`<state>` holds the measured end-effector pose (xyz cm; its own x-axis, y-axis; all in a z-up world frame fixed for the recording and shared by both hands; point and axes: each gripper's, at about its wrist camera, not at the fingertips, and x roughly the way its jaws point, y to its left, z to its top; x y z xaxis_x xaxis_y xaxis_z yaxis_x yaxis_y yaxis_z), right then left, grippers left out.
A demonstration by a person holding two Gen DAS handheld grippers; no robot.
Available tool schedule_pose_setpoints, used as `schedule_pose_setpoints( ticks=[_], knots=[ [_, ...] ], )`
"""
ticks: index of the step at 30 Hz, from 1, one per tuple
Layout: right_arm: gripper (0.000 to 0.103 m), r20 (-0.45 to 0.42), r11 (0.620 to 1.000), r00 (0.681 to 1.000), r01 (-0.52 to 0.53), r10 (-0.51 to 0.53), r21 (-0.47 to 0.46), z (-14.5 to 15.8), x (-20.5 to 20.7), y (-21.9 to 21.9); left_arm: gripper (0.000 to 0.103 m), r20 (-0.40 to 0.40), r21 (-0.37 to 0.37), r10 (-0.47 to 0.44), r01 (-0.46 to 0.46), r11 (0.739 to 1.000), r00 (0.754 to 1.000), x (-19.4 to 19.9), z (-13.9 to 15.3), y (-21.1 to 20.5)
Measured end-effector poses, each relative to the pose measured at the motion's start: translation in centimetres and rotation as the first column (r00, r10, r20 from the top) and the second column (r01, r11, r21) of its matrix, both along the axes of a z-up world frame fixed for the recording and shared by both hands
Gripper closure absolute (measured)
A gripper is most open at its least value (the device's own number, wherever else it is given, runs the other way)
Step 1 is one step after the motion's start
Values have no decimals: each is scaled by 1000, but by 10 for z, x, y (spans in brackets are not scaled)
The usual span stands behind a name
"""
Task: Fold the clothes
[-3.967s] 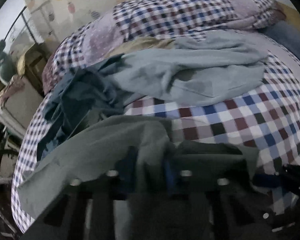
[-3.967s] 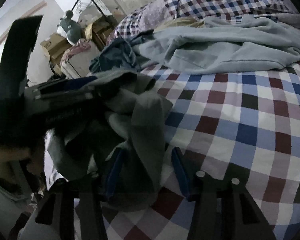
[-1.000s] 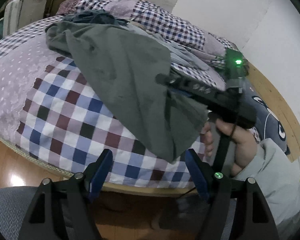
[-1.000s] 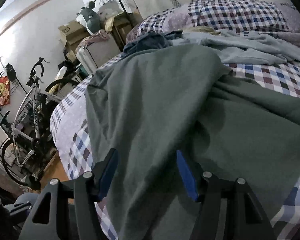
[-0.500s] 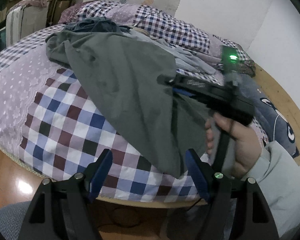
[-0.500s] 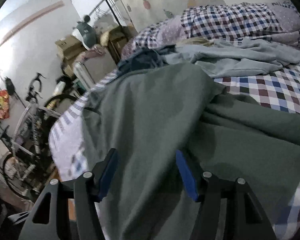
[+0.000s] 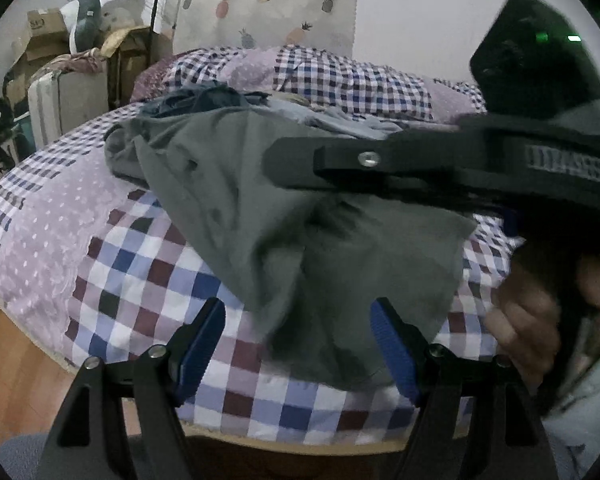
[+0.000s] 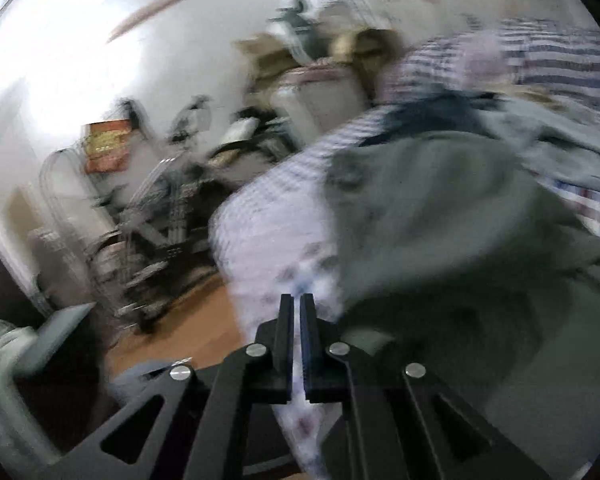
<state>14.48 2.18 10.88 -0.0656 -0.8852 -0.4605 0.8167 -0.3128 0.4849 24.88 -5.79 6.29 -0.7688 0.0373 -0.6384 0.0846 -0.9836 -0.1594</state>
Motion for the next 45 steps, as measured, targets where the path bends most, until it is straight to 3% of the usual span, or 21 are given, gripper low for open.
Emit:
schedule_pose_setpoints(
  ticks=[2,5,6,7,9,12,15,17,21,23,26,28,33,37,45],
  knots=[
    [98,-2,998,999,-53,53,-26,5,8,1,24,-15,-11,9,-10,1000,1000,-4,-1,2],
    [96,-15,999,999,33,-33,-32,8,-2,18,24,-21,-59,13,-15,998,1000,-13,-4,7],
    [89,-4,994,995,102,-102,-31,5,-12,28,24,-19,-75,14,-15,997,1000,-16,-6,9],
    [71,6,985,985,170,-170,-29,2,-21,38,24,-17,-92,13,-15,996,1000,-20,-8,12],
    [55,39,946,946,323,-322,-17,-7,-41,61,24,-16,-134,14,-16,991,1000,-29,-9,18],
    [55,111,861,856,509,-504,-17,-20,-70,100,24,-21,-209,-3,-1,978,1000,-49,-7,28],
    [55,177,771,764,636,-621,-40,-27,-87,138,24,-27,-299,-48,38,954,998,-73,-5,40],
    [55,204,732,727,678,-655,-66,-25,-94,155,24,-6,-362,-76,68,930,997,-93,-8,48],
    [55,216,693,694,715,-687,-91,-21,-103,172,26,43,-384,-51,63,921,998,-120,-17,41],
    [55,206,689,690,719,-694,-88,-18,-103,174,36,67,-395,-38,61,917,997,-133,-22,37],
    [55,190,686,686,723,-702,-78,-16,-100,180,74,103,-409,-16,57,911,995,-153,-28,31],
    [55,177,675,675,734,-716,-70,-15,-100,186,100,88,-374,10,24,927,996,-146,-21,19],
    [55,175,650,650,757,-739,-65,-17,-101,202,103,-4,-246,66,-65,967,998,-114,18,-18],
    [55,160,634,631,773,-759,-38,-17,-102,207,103,-87,-135,119,-130,982,989,-80,53,-45],
    [55,121,608,608,793,-785,-34,-12,-100,215,103,-184,-78,101,-117,990,978,31,121,-68]
  ],
)
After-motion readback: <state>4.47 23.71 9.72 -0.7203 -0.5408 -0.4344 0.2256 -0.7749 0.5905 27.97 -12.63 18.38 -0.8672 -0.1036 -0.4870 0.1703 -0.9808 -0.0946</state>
